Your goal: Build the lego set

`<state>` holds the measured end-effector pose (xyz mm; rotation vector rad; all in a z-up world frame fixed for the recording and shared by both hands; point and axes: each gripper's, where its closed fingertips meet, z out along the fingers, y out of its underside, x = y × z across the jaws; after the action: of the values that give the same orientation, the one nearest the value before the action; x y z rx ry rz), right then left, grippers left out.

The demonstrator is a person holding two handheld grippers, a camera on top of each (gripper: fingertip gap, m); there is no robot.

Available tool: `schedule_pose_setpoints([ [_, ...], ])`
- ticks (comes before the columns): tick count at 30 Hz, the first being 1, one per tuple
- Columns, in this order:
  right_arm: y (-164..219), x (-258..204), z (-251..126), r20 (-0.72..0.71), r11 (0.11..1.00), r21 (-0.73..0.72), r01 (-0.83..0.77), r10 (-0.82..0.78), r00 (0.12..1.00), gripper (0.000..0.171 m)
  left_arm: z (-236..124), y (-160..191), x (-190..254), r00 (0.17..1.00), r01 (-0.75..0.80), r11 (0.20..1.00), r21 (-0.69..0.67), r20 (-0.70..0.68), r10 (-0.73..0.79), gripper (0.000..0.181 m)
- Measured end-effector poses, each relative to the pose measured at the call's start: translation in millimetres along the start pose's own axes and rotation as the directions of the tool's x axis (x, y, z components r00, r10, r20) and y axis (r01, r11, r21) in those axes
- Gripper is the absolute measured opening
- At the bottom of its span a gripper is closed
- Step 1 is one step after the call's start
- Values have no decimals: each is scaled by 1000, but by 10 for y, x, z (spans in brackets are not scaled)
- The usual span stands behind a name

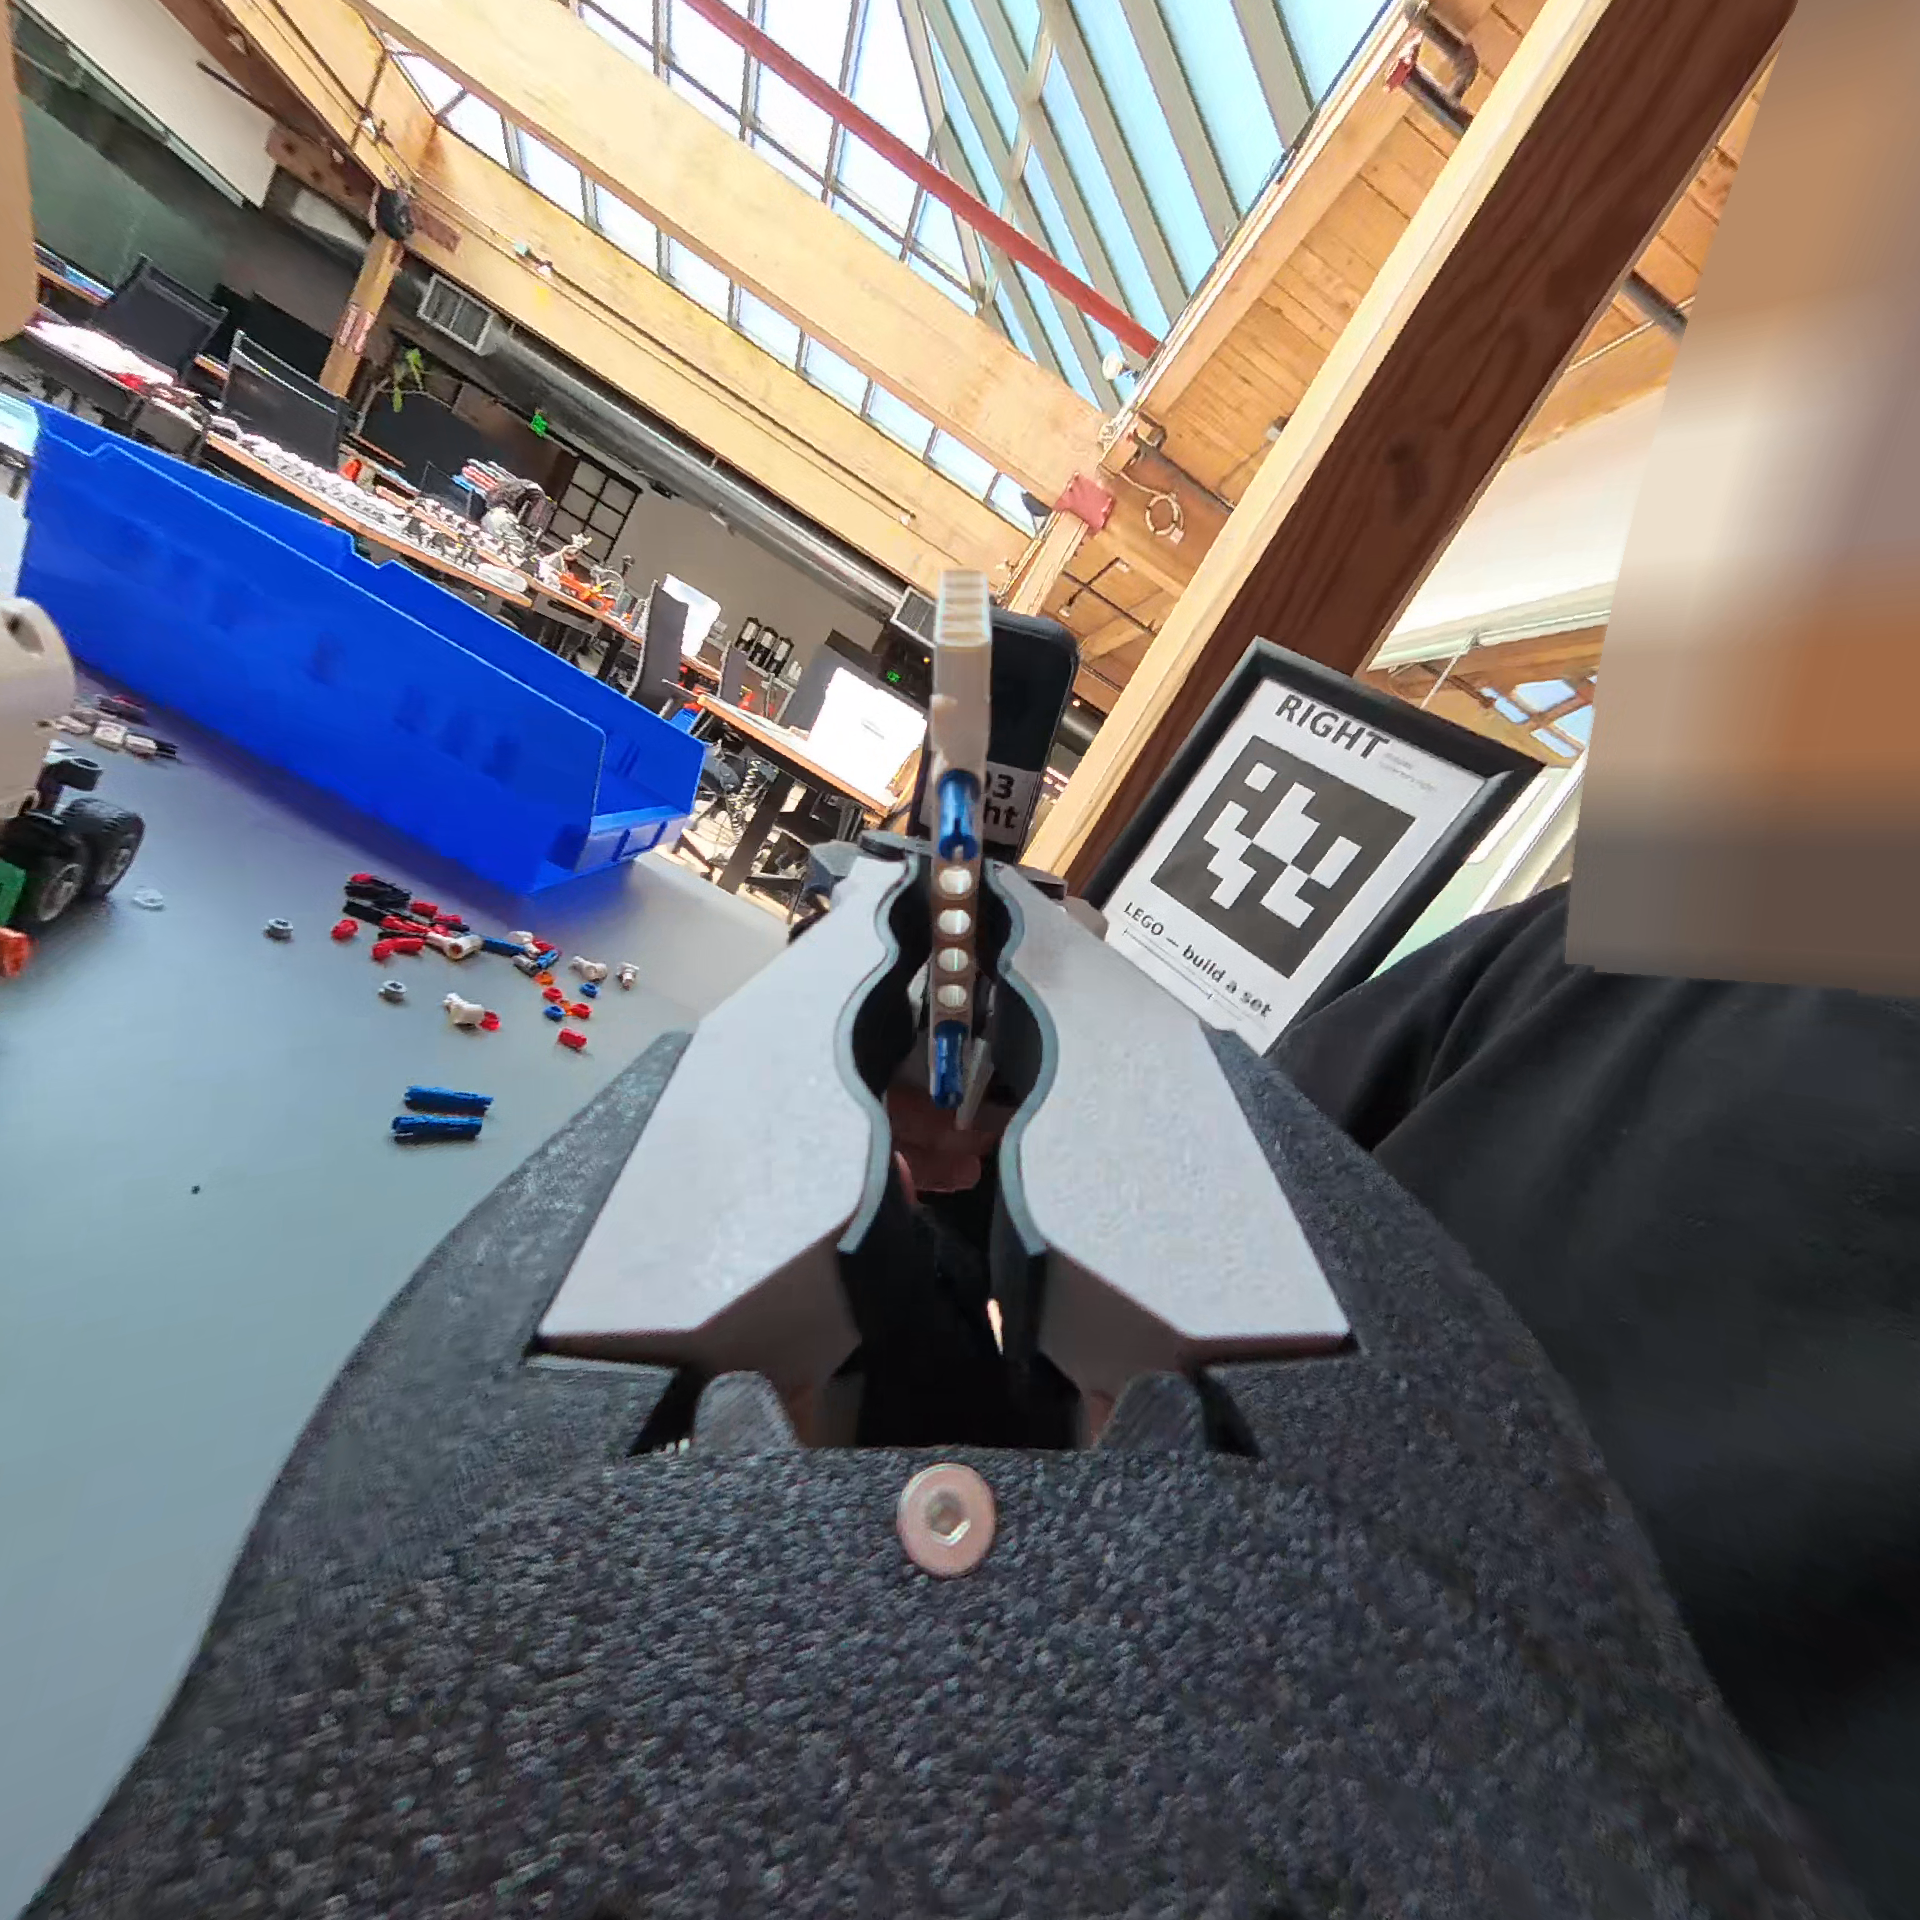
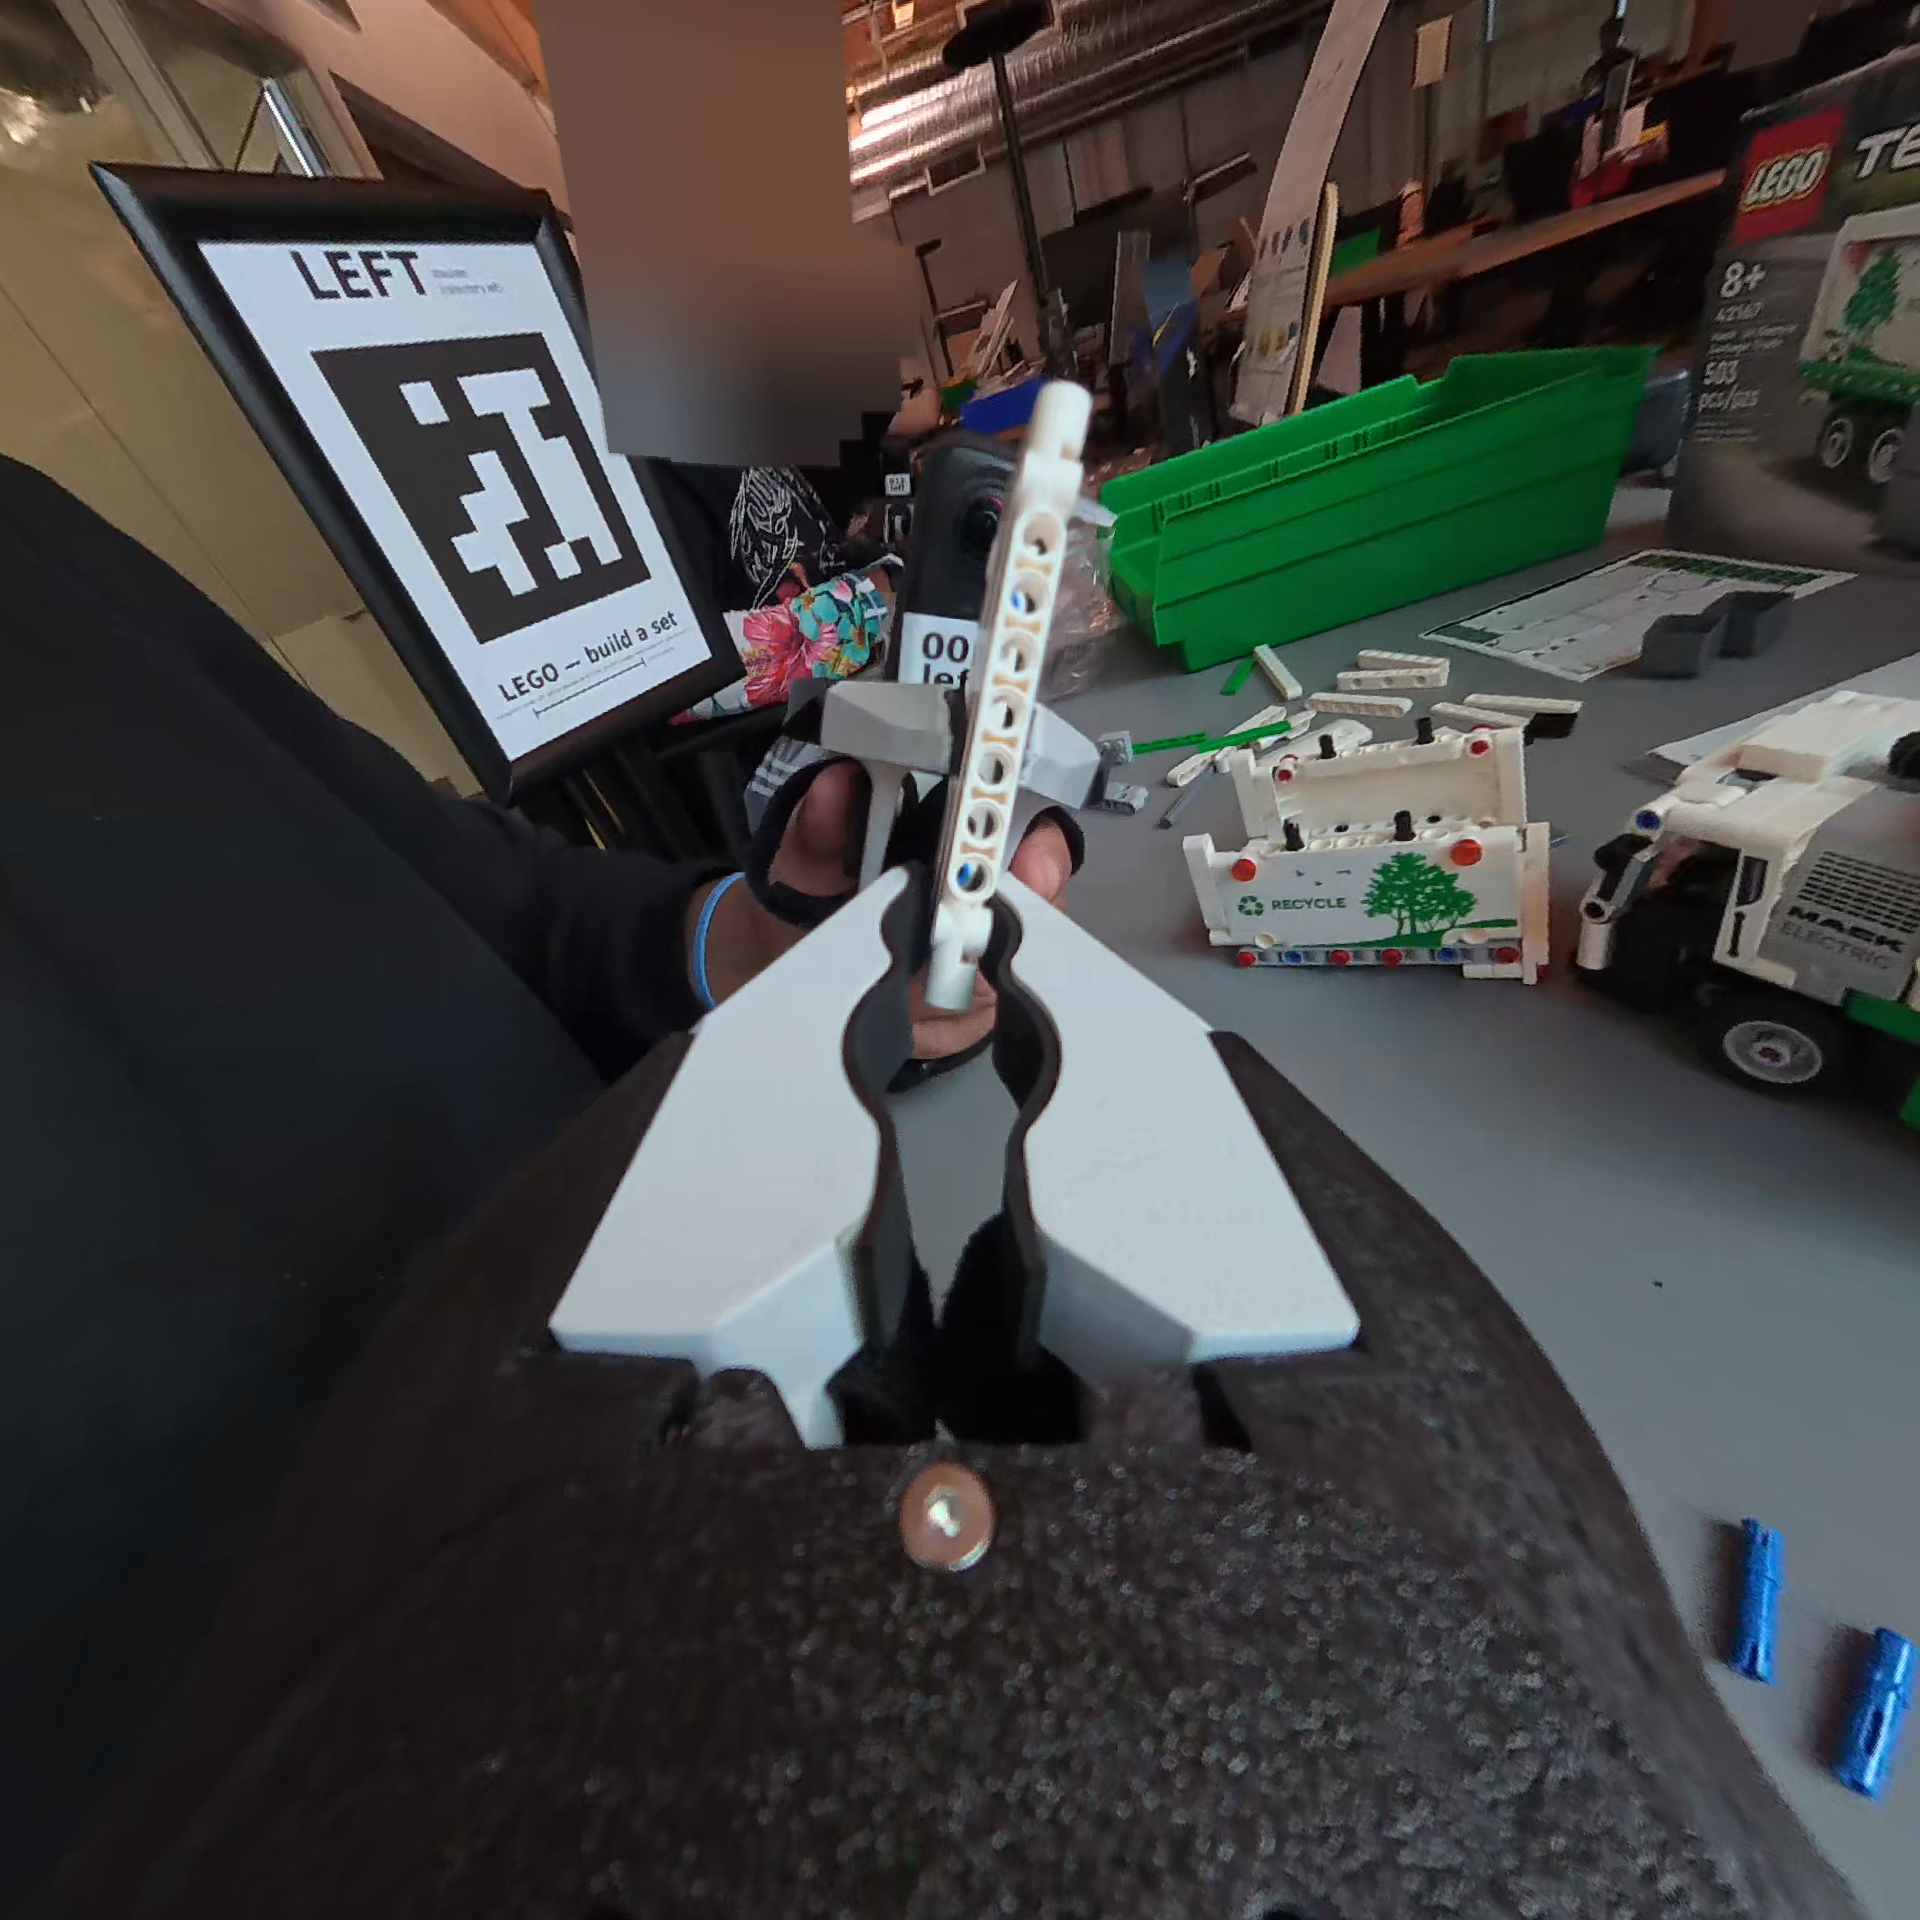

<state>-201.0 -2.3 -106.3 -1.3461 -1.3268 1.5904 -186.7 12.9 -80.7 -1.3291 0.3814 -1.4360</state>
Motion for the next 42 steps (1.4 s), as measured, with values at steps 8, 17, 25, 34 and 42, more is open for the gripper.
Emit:
schedule_pose_setpoints([
  [8,512,11,-169,32,907,-415,74,-66,997,6,-204,259,-75,953,-272,884,-379,20,302,17],
  [17,683,-2,-171,57,853,-505,132,-120,991,6,-221,389,-60,941,-312,841,-442,-20,339,11],
  [25,728,-34,-174,83,841,-519,151,-126,988,6,-240,490,-7,938,-333,818,-469,-74,339,5],
  [34,440,664,-827,-270,862,-502,75,-239,933,25,-297,294,-287,873,-406,829,-385,106,476,5],
  [42,840,1213,-897,-474,830,-557,-12,-306,826,17,-286,161,-473,755,-511,786,-348,254,604,5],
])
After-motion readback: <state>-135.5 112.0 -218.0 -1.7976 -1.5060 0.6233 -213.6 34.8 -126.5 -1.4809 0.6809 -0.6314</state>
